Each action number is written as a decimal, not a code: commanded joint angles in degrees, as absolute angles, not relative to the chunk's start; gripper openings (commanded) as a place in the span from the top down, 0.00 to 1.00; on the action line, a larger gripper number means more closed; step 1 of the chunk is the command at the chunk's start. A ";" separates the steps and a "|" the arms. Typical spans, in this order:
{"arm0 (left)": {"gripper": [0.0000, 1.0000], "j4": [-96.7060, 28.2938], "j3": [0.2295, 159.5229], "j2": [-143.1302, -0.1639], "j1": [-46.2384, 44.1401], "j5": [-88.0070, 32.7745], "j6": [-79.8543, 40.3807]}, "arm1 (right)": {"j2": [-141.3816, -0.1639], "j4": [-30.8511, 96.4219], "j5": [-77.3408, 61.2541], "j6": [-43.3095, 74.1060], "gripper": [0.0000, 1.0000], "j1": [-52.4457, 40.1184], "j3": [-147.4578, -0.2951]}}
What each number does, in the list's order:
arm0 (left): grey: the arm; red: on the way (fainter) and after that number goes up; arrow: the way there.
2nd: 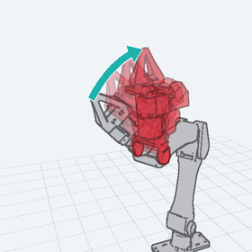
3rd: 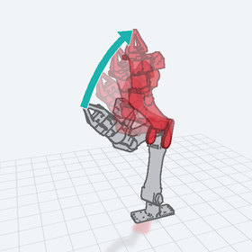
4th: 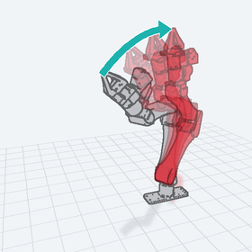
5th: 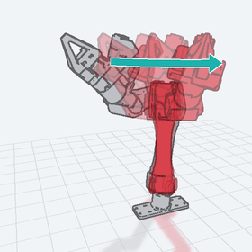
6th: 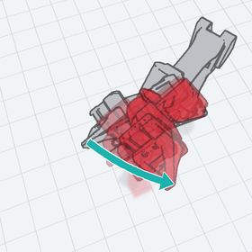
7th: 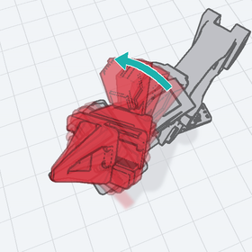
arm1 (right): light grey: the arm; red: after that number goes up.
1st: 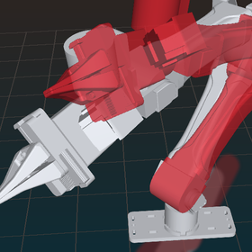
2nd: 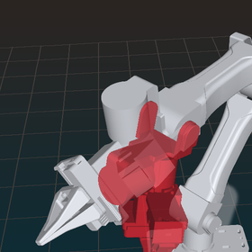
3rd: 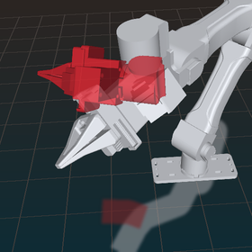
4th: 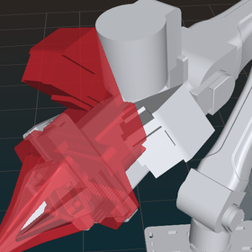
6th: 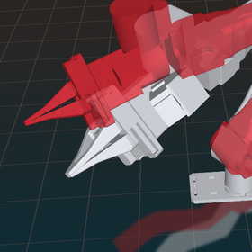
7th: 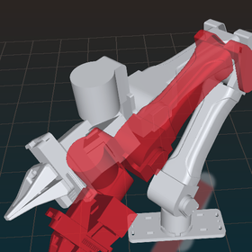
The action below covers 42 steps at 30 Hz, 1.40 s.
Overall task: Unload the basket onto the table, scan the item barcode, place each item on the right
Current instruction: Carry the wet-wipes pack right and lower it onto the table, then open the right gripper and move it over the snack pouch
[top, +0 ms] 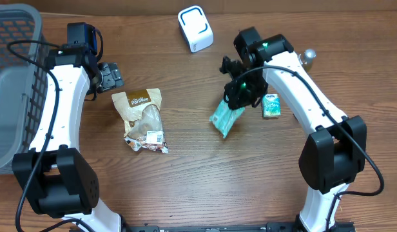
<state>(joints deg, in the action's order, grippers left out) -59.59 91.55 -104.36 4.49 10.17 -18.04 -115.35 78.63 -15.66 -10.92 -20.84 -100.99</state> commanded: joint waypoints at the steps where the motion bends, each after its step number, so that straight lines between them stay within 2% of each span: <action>1: 0.01 -59.55 92.01 -103.39 4.05 10.90 -17.80 | -115.37 77.62 -13.39 -12.01 0.86 -20.21 -98.54; 4: 0.00 -59.53 92.01 -103.39 4.05 10.90 -17.80 | -115.39 76.03 -9.26 -11.99 0.83 -20.12 -98.21; 6: 0.01 -59.55 92.01 -103.39 4.05 10.90 -17.80 | -115.37 73.95 -8.36 -11.75 0.75 -20.12 -98.21; 7: 0.00 -59.55 92.01 -103.39 4.05 10.90 -17.80 | -115.39 72.97 -8.19 -10.37 0.62 -20.12 -98.19; 8: 0.00 -59.55 92.01 -103.39 4.05 10.92 -17.80 | -115.39 71.70 -7.79 -7.62 0.60 -20.12 -98.19; 12: 0.00 -59.55 92.01 -103.39 4.05 10.90 -17.80 | -115.42 67.35 -8.21 11.51 0.64 -21.10 -98.19; 17: 0.00 -59.55 92.01 -103.39 4.05 10.90 -17.80 | -115.44 63.96 -8.19 17.91 0.64 -25.26 -96.01; 26: 0.01 -59.53 92.01 -103.39 4.05 10.90 -17.80 | -115.44 50.98 -5.23 18.28 0.63 -33.45 -83.74; 28: 0.01 -59.53 92.01 -103.39 4.05 10.90 -17.80 | -115.44 51.20 -1.37 18.26 0.58 -33.47 -82.28; 31: 0.00 -59.53 92.01 -103.39 4.05 10.90 -17.80 | -115.44 52.40 4.71 18.26 0.57 -32.53 -80.38; 37: 0.01 -59.53 92.01 -103.39 4.05 10.92 -17.80 | -115.44 56.86 10.24 18.20 0.52 -29.15 -79.92; 42: 0.01 -59.55 92.01 -103.39 4.05 10.92 -17.80 | -115.44 59.94 10.92 17.54 0.43 -24.95 -79.92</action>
<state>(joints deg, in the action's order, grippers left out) -59.59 91.55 -104.36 4.49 10.17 -18.04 -115.79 59.20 8.49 17.76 -27.35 -80.64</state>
